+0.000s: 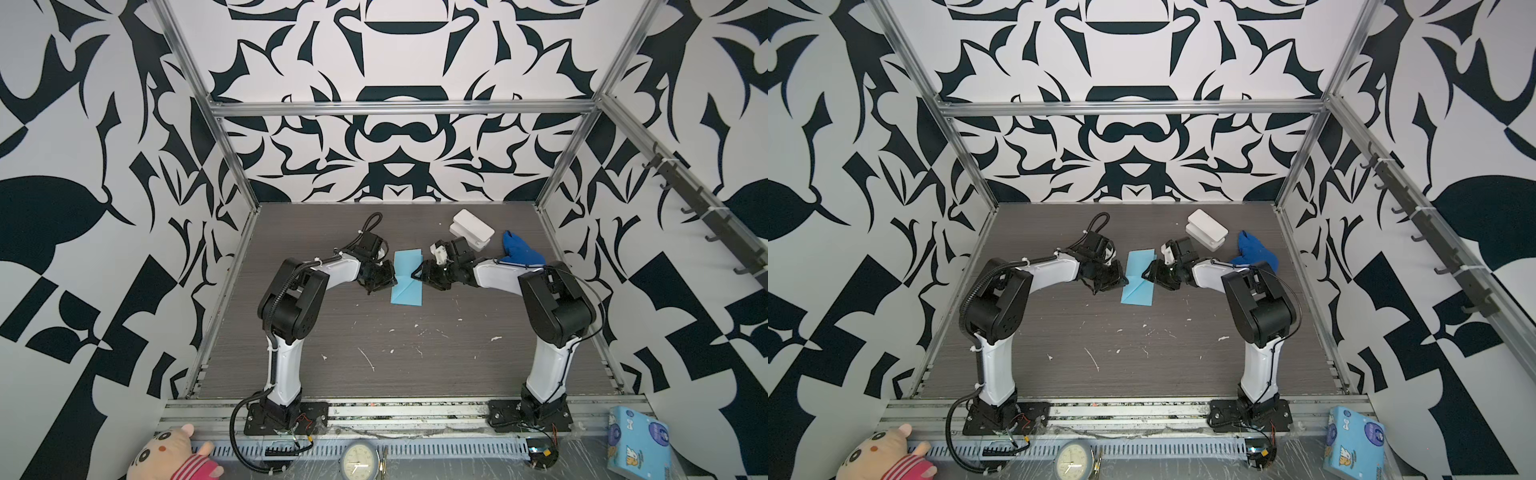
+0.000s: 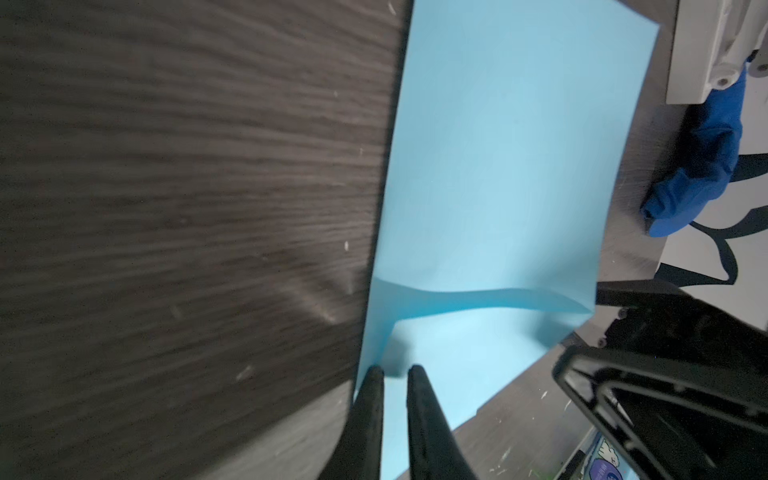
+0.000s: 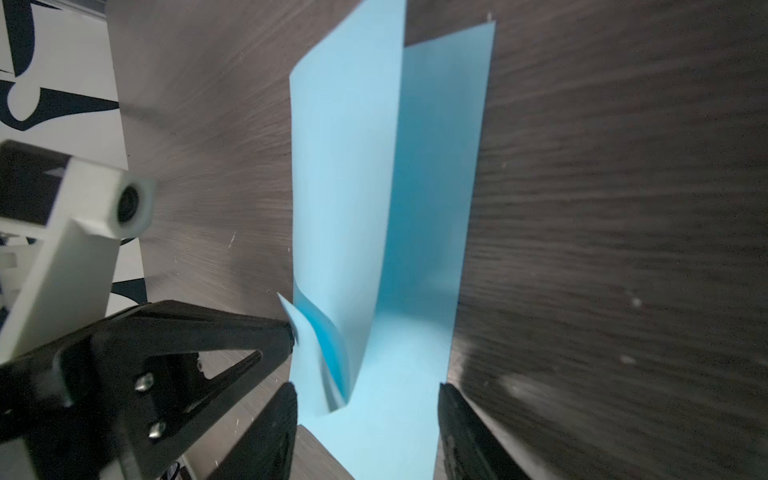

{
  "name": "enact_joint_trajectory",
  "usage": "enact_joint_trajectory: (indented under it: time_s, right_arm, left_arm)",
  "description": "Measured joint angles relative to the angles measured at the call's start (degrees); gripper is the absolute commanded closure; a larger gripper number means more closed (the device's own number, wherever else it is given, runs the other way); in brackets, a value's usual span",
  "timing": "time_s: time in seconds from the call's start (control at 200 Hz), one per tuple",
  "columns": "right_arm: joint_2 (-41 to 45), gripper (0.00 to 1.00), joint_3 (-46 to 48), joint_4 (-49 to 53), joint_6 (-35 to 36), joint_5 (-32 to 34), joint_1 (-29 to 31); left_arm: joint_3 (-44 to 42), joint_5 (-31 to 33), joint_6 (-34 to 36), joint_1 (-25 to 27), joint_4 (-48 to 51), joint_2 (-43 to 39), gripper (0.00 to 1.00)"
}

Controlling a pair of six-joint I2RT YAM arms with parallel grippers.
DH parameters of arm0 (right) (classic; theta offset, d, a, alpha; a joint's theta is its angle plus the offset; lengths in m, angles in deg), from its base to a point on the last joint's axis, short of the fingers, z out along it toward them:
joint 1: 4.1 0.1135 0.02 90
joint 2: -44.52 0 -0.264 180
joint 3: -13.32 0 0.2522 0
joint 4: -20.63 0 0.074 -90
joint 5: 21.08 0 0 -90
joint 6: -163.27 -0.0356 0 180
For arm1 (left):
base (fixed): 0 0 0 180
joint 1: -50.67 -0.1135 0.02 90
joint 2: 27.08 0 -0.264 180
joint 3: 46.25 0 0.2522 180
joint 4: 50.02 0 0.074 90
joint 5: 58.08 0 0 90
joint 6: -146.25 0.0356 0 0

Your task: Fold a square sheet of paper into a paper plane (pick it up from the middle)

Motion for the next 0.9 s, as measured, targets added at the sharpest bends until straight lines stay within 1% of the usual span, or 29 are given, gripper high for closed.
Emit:
enact_joint_trajectory:
  time_s: [0.095,0.31,0.545,0.68,0.73,0.775,0.855,0.9]
  right_arm:
    - [-1.2,0.5,0.0,-1.4,-1.0,-1.0,0.4]
    - [-3.1,0.66,-1.2,-3.0,-2.2,-2.6,1.6]
    - [-4.7,0.74,-1.8,-6.0,-4.1,-3.7,2.6]
    - [-4.9,0.89,-1.8,-7.9,-5.7,-3.8,2.6]
    - [-4.9,0.94,-1.7,-8.4,-6.0,-3.5,2.6]
    - [-4.9,0.97,-1.6,-9.3,-6.5,-3.3,2.6]
    - [-4.4,1.0,-0.8,-11.0,-7.2,-2.8,2.6]
    - [-3.4,1.0,0.2,-12.2,-7.4,-2.6,2.6]
  left_arm:
    - [0.0,0.1,0.0,0.0,0.0,0.0,0.84]
    - [0.0,0.1,0.0,0.0,0.0,0.5,0.84]
    - [0.0,0.1,0.0,0.0,0.1,0.7,0.84]
    - [0.0,0.2,0.0,0.0,0.1,0.6,0.83]
    - [-0.1,0.3,0.0,-0.1,0.1,0.3,0.8]
    - [-0.6,0.3,-0.1,-0.3,0.0,-0.4,0.77]
    - [-3.4,0.0,-0.6,-1.1,-0.7,-3.8,0.63]
    - [-5.9,-0.7,-1.1,-1.9,-1.6,-6.8,0.53]
